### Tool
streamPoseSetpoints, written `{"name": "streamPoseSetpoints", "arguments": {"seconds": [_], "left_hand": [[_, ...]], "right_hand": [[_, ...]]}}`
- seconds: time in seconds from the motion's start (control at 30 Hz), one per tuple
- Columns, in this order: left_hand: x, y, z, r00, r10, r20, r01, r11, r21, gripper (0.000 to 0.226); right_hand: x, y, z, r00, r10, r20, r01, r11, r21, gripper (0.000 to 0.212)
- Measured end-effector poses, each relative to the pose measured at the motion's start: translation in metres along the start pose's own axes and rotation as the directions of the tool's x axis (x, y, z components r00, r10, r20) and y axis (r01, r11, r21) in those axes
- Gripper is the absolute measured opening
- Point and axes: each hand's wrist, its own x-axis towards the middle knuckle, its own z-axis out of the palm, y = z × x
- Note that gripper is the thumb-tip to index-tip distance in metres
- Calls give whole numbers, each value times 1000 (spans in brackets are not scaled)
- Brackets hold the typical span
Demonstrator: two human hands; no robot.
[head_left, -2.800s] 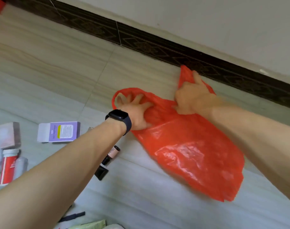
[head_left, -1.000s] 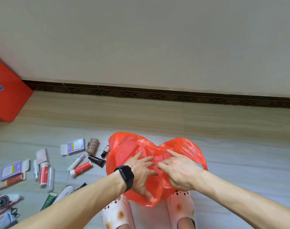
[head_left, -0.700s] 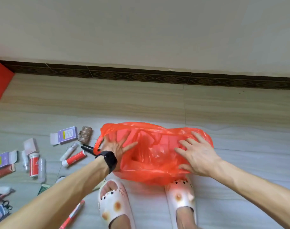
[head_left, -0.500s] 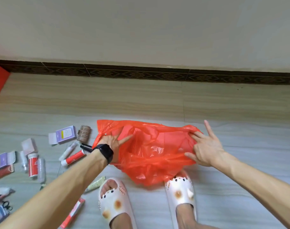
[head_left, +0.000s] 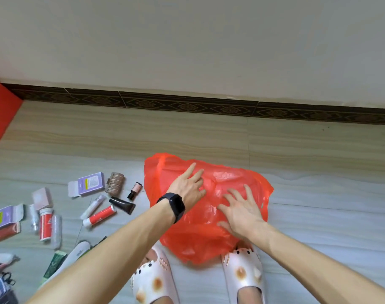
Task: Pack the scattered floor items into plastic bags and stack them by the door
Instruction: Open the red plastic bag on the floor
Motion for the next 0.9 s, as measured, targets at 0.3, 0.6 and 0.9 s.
{"name": "streamPoseSetpoints", "arguments": {"seconds": [0.3, 0.6, 0.9], "left_hand": [[-12, -41, 44, 904, -322, 282, 295, 946, 135, 82], [-40, -69, 47, 780, -590, 211, 587, 805, 80, 74], [-50, -63, 57, 818, -530, 224, 554, 830, -57, 61]], "right_hand": [[-6, 31, 10, 956, 75, 283, -65, 997, -43, 116], [20, 46, -42, 967, 172, 188, -156, 983, -96, 79], [6, 63, -14, 898, 242, 367, -169, 961, -221, 79]]}}
